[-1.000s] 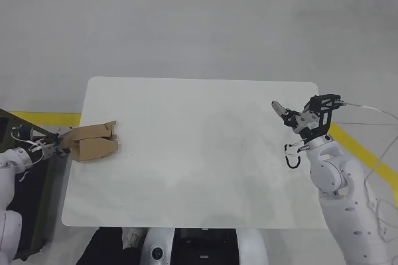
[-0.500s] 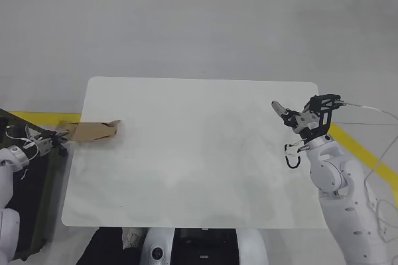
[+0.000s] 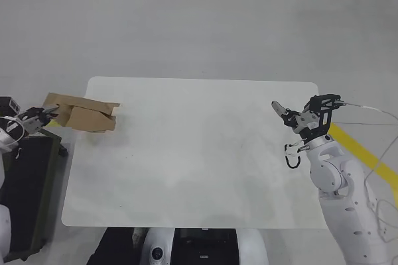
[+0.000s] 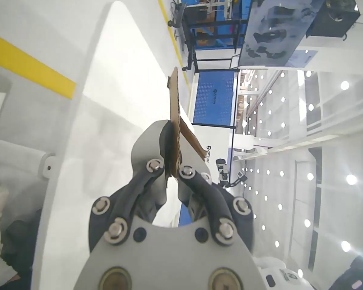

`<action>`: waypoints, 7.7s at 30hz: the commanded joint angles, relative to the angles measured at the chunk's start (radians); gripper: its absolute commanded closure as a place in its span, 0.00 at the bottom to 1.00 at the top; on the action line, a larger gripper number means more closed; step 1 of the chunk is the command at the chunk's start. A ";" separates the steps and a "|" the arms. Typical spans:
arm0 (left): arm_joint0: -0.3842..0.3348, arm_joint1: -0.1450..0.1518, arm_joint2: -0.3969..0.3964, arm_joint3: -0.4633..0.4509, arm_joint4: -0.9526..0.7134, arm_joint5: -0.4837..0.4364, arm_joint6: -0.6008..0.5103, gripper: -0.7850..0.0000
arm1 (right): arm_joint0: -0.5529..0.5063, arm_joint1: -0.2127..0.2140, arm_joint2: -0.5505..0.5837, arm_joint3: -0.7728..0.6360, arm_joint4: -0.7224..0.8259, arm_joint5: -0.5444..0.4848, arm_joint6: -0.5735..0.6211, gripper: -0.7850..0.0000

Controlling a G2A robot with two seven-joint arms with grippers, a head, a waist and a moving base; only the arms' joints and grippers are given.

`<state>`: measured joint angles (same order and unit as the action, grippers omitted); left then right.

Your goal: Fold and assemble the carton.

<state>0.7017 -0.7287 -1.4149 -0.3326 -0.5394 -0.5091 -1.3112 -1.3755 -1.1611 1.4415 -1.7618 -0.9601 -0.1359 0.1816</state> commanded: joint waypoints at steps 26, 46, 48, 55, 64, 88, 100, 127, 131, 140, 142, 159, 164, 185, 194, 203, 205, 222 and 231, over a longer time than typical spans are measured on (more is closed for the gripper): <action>-0.111 -0.076 0.275 -0.517 -0.064 0.127 -0.127 1.00 | 0.000 0.000 0.000 0.000 0.000 0.000 0.000 0.00; -0.206 -0.158 0.637 -0.707 -0.003 0.130 -0.130 1.00 | 0.000 0.000 0.000 0.000 0.000 0.000 0.000 0.00; -0.217 -0.165 0.664 -0.708 -0.005 0.120 -0.120 1.00 | 0.000 0.000 0.000 0.000 0.000 0.000 0.000 0.00; -0.255 -0.182 0.716 -0.695 -0.037 0.104 -0.104 1.00 | 0.000 0.000 0.000 0.000 0.000 0.000 0.000 0.00; -0.255 -0.182 0.716 -0.695 -0.037 0.104 -0.104 1.00 | 0.000 0.000 0.000 0.000 0.000 0.000 0.000 0.00; -0.255 -0.182 0.716 -0.695 -0.037 0.104 -0.104 1.00 | 0.000 0.000 0.000 0.000 0.000 0.000 0.000 0.00; -0.255 -0.182 0.716 -0.695 -0.037 0.104 -0.104 1.00 | 0.000 0.000 0.000 0.000 0.000 0.000 0.000 0.00; -0.247 -0.199 0.715 -0.744 -0.010 0.129 -0.080 1.00 | 0.005 -0.002 -0.034 0.007 0.111 -0.110 0.100 0.00; -0.261 -0.215 0.728 -0.729 -0.004 0.126 -0.090 1.00 | 0.031 -0.005 -0.059 0.033 0.213 -0.157 0.172 0.00; -0.302 -0.260 0.762 -0.666 0.006 0.107 -0.096 1.00 | 0.097 -0.009 -0.112 0.112 0.526 -0.268 0.375 0.00; -0.310 -0.270 0.767 -0.652 -0.003 0.101 -0.101 1.00 | 0.115 -0.009 -0.125 0.125 0.583 -0.279 0.432 0.00; -0.331 -0.305 0.787 -0.628 -0.039 0.105 -0.105 1.00 | 0.213 -0.011 -0.202 0.262 1.013 -0.371 0.684 0.00; -0.331 -0.305 0.787 -0.628 -0.039 0.105 -0.105 1.00 | 0.213 -0.011 -0.202 0.262 1.013 -0.371 0.684 0.00; -0.313 -0.325 0.785 -0.665 -0.045 0.115 -0.115 1.00 | 0.287 -0.012 -0.252 0.355 1.253 -0.411 0.910 0.00; -0.336 -0.372 0.826 -0.654 -0.124 0.131 -0.131 1.00 | 0.395 -0.027 -0.353 0.476 1.424 -0.429 1.074 0.00; -0.353 -0.407 0.861 -0.617 -0.159 0.147 -0.147 1.00 | 0.444 -0.021 -0.418 0.498 1.458 -0.417 1.086 0.33; -0.356 -0.412 0.864 -0.609 -0.160 0.148 -0.148 1.00 | 0.450 -0.018 -0.428 0.498 1.465 -0.411 1.091 0.44; -0.343 -0.408 0.845 -0.574 -0.149 0.141 -0.141 1.00 | 0.488 0.009 -0.488 0.511 1.543 -0.391 1.111 0.75; -0.337 -0.401 0.835 -0.592 -0.133 0.137 -0.137 1.00 | 0.513 0.011 -0.532 0.532 1.580 -0.388 1.114 0.96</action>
<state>0.3653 -1.1295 -0.5798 -0.9231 -0.6748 -0.3716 -1.4487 -0.8637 -1.1499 0.9124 -1.2317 0.6179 -0.5241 1.2962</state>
